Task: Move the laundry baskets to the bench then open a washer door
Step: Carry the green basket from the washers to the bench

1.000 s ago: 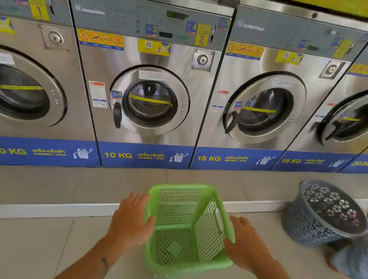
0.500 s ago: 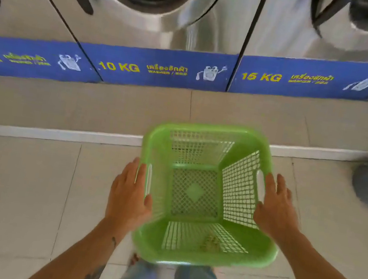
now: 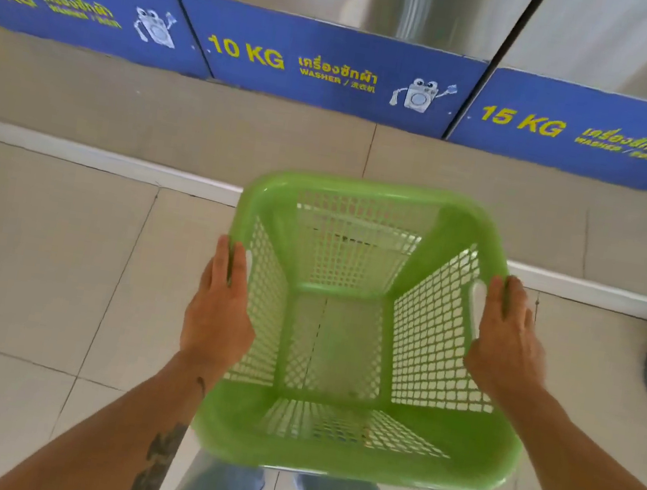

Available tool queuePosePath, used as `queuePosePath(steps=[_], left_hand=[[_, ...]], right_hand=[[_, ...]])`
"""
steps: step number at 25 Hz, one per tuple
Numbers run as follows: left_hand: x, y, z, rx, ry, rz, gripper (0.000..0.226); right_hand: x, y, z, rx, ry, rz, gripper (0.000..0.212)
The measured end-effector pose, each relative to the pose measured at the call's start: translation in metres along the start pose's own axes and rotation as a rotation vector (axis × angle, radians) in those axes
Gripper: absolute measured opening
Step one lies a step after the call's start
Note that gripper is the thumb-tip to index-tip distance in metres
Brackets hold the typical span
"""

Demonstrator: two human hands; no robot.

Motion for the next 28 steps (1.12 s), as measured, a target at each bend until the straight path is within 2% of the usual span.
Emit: queuePosePath(steps=[7,13,19,24,28], left_hand=[[0.161,0.137,-0.050,0.312,0.061,0.121,0.095],[0.230,0.295,-0.135,0.524,0.130,0.280,0.092],[0.230,0.505,-0.251,0.759,0.172,0.483,0.084],[0.197,0.733,-0.349,1.005,0.231,0.645,0.079],[0.188,0.901,-0.401,1.204,0.204,0.777,0.081]], right_hand=[[0.143,0.050,-0.110,0.405,0.132,-0.022,0.093],[0.202,0.143,-0.243,0.699,0.227,0.067,0.078],[0.185,0.311,-0.388,0.998,0.286,0.133,0.088],[0.134,0.520,-0.503,1.291,0.225,0.158,0.081],[0.100,0.680,-0.587,1.542,0.207,0.142,0.072]])
Point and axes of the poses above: each hand's wrist, its own y-axis away from the middle knuckle, its own x-axis out of the back of the hand, z = x × y, the point moved 7 cm from there along -y, towards the middle knuckle
